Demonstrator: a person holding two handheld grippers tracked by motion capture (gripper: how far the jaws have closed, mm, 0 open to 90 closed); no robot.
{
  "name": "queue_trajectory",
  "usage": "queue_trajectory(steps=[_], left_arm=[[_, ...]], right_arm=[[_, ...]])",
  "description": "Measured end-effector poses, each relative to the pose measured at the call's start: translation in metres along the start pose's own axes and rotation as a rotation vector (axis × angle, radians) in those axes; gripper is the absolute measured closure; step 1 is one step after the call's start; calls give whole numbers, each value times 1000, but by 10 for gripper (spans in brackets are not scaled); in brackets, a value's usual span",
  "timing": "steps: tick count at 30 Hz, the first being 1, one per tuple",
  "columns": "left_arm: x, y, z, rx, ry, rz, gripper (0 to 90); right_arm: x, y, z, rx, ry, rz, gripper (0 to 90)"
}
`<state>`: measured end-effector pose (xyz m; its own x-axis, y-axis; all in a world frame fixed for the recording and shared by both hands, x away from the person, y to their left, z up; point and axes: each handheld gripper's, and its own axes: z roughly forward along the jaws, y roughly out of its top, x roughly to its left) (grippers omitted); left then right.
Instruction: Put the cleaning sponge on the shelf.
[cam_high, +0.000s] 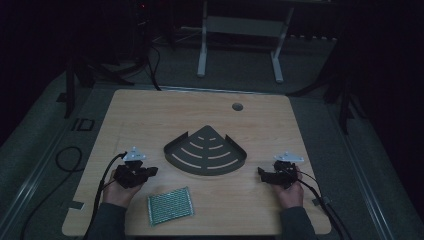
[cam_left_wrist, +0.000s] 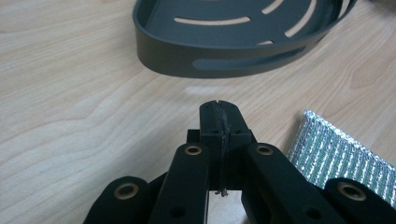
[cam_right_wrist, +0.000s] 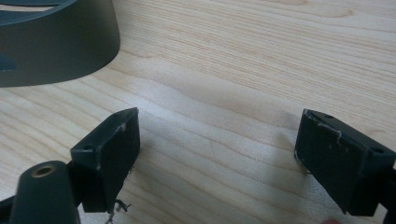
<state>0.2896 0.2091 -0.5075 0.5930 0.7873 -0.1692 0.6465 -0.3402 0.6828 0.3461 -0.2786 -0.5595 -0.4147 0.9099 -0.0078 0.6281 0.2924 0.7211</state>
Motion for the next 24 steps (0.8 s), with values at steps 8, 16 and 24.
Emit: queue_trajectory(steps=[8, 16, 24], left_arm=[[-17, -2, 4, 28, -48, 37, 900], [-28, -5, 10, 62, -87, 71, 900], [-36, -11, 14, 93, -112, 95, 900]], right_arm=[[0, 0, 0, 0, 0, 0, 137], [0, 0, 0, 0, 0, 0, 137], [0, 0, 0, 0, 1, 0, 137]])
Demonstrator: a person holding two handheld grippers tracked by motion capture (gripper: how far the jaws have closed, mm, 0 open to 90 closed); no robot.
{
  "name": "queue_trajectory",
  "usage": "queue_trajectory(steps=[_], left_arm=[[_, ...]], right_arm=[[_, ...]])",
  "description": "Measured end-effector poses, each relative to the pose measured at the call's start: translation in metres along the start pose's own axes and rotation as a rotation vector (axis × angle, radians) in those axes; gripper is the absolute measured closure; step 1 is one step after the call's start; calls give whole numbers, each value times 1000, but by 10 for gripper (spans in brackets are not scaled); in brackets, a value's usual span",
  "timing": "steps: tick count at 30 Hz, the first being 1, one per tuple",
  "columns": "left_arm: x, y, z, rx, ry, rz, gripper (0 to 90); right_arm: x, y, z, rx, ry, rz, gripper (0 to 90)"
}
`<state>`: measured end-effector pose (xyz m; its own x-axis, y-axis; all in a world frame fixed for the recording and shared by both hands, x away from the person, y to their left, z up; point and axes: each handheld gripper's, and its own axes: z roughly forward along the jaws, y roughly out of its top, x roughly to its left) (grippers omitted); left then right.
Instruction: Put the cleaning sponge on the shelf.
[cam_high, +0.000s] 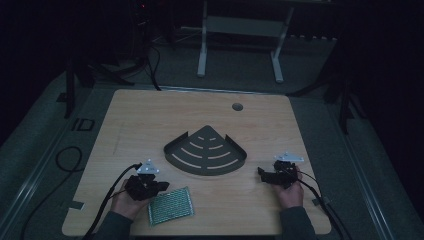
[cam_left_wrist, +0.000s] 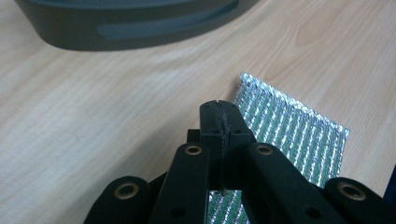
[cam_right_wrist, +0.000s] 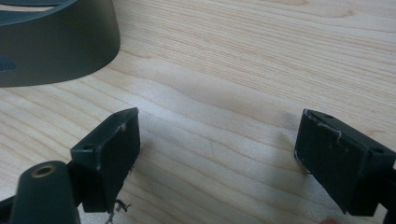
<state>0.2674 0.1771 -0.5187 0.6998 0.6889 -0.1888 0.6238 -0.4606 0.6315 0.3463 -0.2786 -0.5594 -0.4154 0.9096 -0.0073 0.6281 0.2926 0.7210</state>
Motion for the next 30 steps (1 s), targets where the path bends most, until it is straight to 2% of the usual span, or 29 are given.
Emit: queue_trajectory(steps=[6, 16, 20, 25, 26, 30], left_arm=[[-8, -3, 1, 15, -22, 14, 900], [-18, -14, -2, 54, -27, 26, 900], [-19, -18, -1, 85, 5, 23, 900], [-18, -18, -1, 92, 10, 25, 900], [-17, -18, -1, 93, 28, 23, 900], [-13, -18, -3, 96, 48, 16, 900]], right_arm=[[0, 0, 0, 0, 0, 0, 137], [0, 0, 0, 0, 0, -1, 138], [0, 0, 0, 0, 1, -1, 137], [0, 0, 0, 0, 1, -1, 137], [0, 0, 0, 0, 1, -1, 137], [0, 0, 0, 0, 1, -1, 137]])
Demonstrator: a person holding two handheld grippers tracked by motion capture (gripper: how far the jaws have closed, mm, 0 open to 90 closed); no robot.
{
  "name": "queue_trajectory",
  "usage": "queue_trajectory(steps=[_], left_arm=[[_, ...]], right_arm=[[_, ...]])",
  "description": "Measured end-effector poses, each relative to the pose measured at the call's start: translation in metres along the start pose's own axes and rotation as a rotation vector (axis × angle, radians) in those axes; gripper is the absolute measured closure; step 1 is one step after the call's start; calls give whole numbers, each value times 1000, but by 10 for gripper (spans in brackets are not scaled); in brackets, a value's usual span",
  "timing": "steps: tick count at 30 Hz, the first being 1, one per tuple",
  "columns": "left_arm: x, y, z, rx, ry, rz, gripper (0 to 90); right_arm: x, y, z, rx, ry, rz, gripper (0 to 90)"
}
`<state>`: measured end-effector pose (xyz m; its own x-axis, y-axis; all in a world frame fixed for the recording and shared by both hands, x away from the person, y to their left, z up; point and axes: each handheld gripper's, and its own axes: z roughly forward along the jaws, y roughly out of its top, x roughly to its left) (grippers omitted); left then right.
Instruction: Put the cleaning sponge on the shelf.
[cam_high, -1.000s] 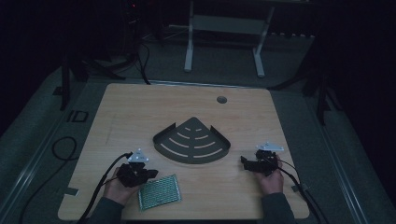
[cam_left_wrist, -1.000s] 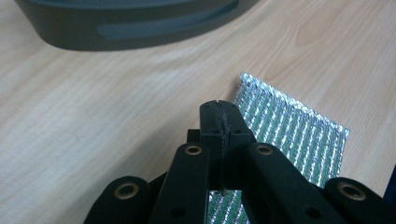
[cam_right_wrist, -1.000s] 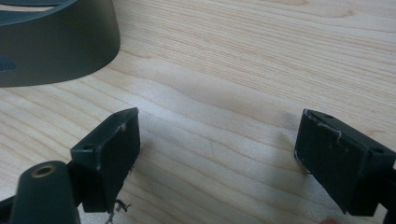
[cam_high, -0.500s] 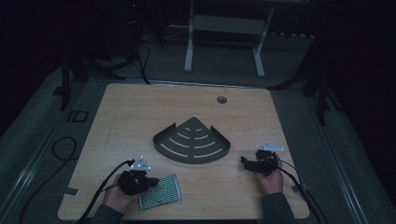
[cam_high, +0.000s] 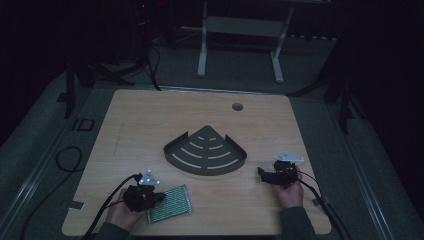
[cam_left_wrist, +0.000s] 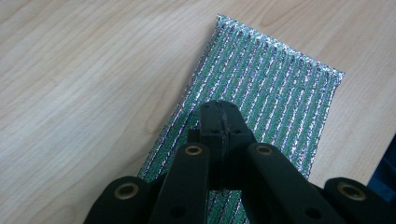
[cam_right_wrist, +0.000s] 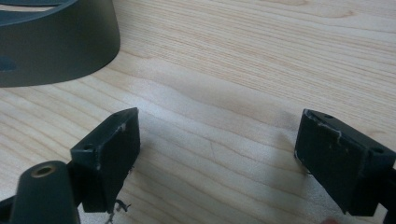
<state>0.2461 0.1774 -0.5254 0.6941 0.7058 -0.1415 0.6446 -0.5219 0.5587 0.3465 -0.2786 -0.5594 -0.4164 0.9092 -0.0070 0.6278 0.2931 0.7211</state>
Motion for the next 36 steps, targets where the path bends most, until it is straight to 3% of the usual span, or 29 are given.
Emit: queue_trajectory(steps=[11, 18, 27, 36], left_arm=[[29, 3, -6, 23, 66, -32, 900], [49, 6, -6, 15, 80, -60, 900], [67, 11, -9, 51, 128, -91, 900], [73, 21, -12, 97, 106, -78, 816]], right_arm=[[0, 0, 0, 0, 0, 0, 138], [0, 0, 0, 0, 0, 0, 138], [0, 0, 0, 0, 0, 0, 137], [0, 0, 0, 0, 0, 0, 137]])
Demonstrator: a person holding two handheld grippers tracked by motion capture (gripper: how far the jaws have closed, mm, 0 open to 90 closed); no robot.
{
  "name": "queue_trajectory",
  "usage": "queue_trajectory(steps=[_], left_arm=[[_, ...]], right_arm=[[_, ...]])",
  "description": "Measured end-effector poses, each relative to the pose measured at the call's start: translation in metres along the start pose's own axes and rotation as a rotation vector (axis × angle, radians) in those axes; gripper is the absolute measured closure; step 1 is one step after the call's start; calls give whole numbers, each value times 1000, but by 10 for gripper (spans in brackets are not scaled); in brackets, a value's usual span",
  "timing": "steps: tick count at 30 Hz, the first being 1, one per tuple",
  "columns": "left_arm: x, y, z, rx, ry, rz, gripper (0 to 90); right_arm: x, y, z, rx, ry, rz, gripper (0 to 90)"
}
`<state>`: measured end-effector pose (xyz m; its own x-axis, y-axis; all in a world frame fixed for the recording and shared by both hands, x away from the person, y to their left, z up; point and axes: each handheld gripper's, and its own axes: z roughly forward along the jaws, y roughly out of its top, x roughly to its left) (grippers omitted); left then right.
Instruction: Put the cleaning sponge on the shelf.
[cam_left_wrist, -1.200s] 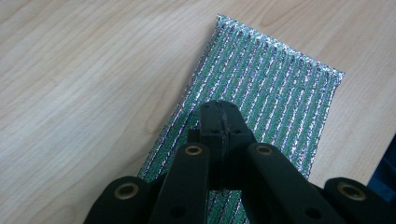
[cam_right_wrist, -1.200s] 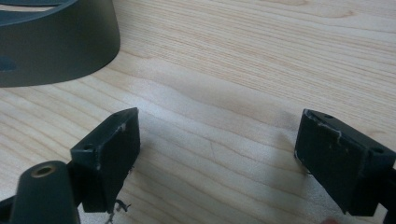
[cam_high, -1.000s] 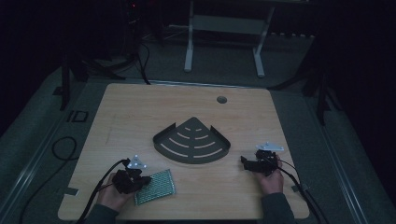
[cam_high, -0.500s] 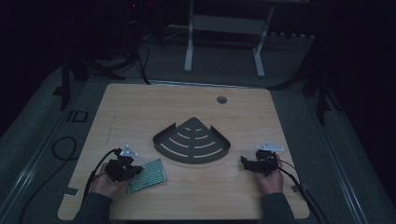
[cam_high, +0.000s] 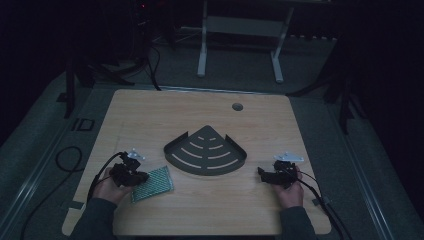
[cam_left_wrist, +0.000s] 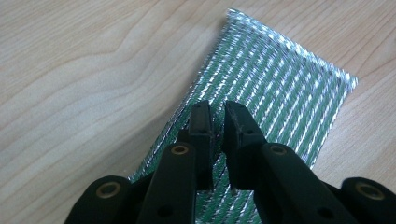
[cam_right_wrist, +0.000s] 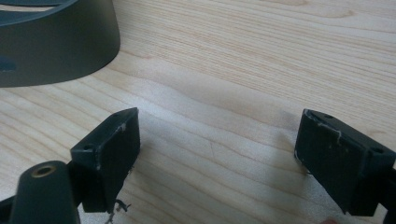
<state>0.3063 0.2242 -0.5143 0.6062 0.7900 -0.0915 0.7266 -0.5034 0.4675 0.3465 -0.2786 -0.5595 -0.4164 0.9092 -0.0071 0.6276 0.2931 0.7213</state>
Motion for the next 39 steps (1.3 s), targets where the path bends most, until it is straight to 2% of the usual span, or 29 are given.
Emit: queue_trajectory(steps=[4, 9, 17, 20, 31, 39], left_arm=[[5, 8, -4, 3, 3, 17, 806], [12, 20, -6, 18, 26, 36, 814], [23, 29, 8, 84, 26, 34, 897], [23, 27, 11, 108, 21, 37, 900], [18, 20, 7, 136, 10, 40, 899], [14, 28, -2, 120, 8, 54, 876]], right_arm=[[0, 0, 0, 0, 0, 0, 137], [0, 0, 0, -1, 0, -1, 138], [0, 0, 0, -2, 0, 0, 138], [0, 0, 0, -1, 0, 0, 138], [0, 0, 0, -1, 0, 2, 137], [0, 0, 0, -1, 0, 2, 138]])
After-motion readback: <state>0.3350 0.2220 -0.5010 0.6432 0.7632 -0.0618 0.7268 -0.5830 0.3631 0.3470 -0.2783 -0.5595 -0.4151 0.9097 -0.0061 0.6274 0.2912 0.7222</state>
